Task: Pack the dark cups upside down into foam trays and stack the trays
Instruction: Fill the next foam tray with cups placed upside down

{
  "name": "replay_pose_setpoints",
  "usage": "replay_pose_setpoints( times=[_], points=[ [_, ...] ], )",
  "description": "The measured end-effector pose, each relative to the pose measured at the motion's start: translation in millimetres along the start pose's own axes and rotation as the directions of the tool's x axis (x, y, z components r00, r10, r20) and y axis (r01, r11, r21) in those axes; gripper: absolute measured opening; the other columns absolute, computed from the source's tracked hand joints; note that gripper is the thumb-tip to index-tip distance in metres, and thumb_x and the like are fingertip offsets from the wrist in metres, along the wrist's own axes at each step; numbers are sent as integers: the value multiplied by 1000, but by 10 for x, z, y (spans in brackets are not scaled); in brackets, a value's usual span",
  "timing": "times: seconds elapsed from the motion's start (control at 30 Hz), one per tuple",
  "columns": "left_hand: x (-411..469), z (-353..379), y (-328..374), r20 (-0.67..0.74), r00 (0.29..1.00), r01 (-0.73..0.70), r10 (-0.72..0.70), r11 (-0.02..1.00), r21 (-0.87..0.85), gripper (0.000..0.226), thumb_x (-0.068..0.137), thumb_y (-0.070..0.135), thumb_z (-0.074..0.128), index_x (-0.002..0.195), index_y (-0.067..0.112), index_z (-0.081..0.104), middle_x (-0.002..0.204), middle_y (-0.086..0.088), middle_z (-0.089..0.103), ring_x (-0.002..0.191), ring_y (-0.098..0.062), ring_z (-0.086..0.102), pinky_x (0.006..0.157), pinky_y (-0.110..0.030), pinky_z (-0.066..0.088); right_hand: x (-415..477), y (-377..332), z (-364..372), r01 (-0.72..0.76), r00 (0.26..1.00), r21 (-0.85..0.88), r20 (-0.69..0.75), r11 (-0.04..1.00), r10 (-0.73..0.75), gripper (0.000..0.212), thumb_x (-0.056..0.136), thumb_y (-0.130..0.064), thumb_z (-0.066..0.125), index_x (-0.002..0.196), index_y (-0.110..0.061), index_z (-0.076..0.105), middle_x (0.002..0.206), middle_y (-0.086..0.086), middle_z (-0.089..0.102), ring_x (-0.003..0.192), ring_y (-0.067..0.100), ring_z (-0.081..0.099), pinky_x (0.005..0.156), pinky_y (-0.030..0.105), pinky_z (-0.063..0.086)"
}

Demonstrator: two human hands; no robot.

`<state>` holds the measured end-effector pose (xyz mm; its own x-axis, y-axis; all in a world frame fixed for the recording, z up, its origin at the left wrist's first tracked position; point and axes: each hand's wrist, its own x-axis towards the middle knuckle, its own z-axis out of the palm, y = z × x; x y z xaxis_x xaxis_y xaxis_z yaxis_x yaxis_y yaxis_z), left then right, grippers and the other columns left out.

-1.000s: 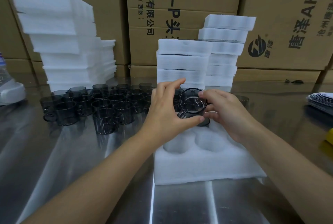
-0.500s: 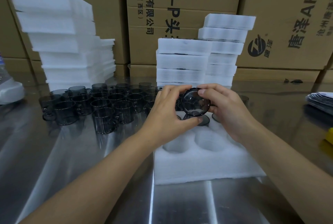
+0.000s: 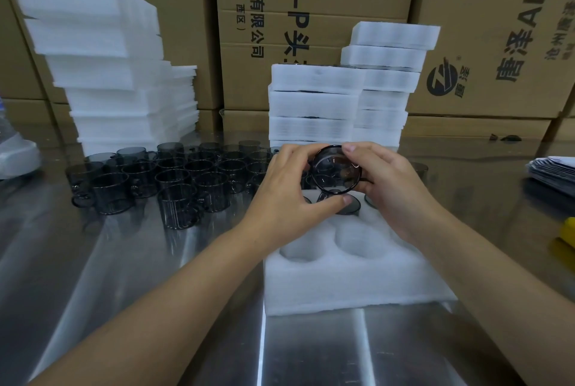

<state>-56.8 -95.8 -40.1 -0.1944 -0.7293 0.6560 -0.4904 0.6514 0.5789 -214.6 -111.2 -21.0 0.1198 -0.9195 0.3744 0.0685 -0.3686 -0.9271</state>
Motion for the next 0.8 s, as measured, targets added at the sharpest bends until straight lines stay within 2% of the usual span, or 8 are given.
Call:
replay_pose_setpoints(
  times=[0.1,0.2,0.37,0.5,0.63,0.8],
  points=[
    [3,1,-4,1,1000,1,-1,1000,3,67,73,35,78,132,30,48,120,10,44,116,-7,43,99,-28,41,-3,2,-5,2,1000,-5,4,1000,-2,14,89,-26,64,79,-26,75,87,-5,73,79,10,66,69,23,50],
    [0,1,-7,11,1000,-2,2,1000,-12,66,73,35,78,131,31,47,118,12,44,116,-5,44,99,-25,42,-1,10,-7,5,1000,-9,-8,1000,-5,10,88,-26,64,84,-21,72,86,-4,72,79,10,66,71,25,51],
    [-1,1,-4,4,1000,-12,12,1000,5,66,71,37,79,129,27,50,115,11,47,113,-7,46,97,-27,43,-5,8,0,1,1000,-47,-14,999,-2,16,78,-36,70,87,-23,72,88,-4,72,84,11,66,81,32,49],
    [-4,7,-10,-36,999,-39,40,999,29,65,68,37,82,125,26,53,115,8,49,108,-9,49,93,-25,44,-9,-12,9,-7,1000,-108,-29,994,4,28,70,-48,67,87,-27,72,91,-8,72,93,13,64,89,37,47],
    [-1,13,-31,-43,998,-35,37,999,39,66,66,43,80,124,28,53,113,11,48,106,-5,48,90,-17,41,-16,-38,7,-37,998,-153,-56,987,29,43,70,-55,62,93,-20,73,101,4,72,107,25,61,98,46,45],
    [10,18,-56,-27,999,-30,30,999,14,64,65,45,79,121,29,51,109,19,44,100,6,47,82,-6,36,-20,-44,0,-37,999,-172,-43,984,30,41,74,-52,61,95,-20,75,90,-2,72,90,15,61,89,39,45]
  ],
)
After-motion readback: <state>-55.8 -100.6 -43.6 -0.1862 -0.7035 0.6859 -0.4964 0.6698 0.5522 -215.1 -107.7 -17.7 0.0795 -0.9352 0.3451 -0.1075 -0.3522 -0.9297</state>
